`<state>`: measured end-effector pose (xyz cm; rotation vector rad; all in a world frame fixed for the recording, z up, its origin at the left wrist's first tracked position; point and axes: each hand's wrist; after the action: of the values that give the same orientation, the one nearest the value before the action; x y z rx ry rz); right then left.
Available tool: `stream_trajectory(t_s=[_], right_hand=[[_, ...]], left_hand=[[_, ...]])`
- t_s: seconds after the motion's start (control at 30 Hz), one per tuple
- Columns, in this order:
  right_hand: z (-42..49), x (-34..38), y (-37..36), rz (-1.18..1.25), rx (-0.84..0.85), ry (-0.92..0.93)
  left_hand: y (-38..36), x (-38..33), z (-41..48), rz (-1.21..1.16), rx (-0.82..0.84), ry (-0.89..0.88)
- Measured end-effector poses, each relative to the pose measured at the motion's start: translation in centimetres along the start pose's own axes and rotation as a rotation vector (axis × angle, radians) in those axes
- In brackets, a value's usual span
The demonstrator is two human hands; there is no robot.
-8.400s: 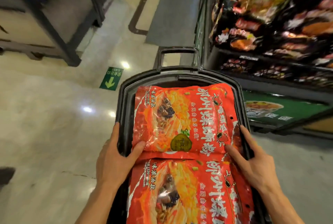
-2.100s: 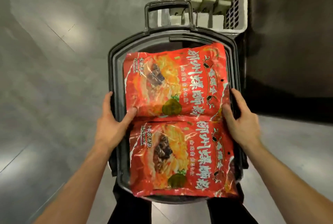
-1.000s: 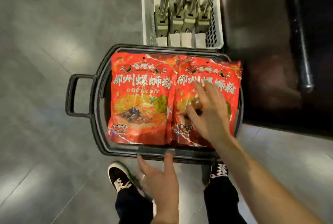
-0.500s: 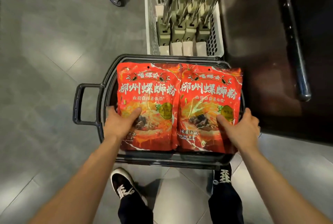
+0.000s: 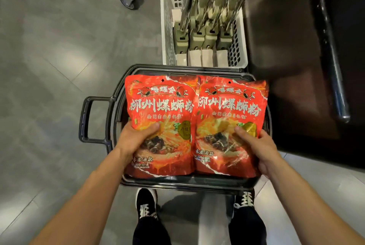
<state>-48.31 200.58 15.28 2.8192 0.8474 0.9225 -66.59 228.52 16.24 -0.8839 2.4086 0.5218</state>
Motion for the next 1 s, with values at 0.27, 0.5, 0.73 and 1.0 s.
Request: stream_trajectory(t_s=[0.27, 0.5, 0.73, 1.0], right_hand=[[0.8, 0.0, -0.7, -0.046, 0.117, 0.031], [-2.8, 1.8, -1.4, -0.04, 0.145, 0.188], [-11.5, 11.2, -1.5, -0.029, 0.108, 0.418], [-28.8, 25.1, 2.0, -0.011, 0.006, 0.724]], left_hand=[[0.2, -0.4, 0.7, -0.035, 0.18, 0.12], [3.1, -1.3, -3.2, -0.084, 0.14, 0.055], [7.3, -11.4, -10.4, -0.071, 0.132, -0.149], [12.7, -26.5, -24.6, -0.209, 0.119, -0.423]])
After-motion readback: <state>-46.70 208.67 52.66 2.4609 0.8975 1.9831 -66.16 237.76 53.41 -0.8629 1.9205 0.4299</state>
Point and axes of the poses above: each hand's wrist, its own z-axis towards the middle knuckle, its own y-axis out of the back of the hand, x = y × z, and after that the axes turned 5 degrees about -z, right-handed
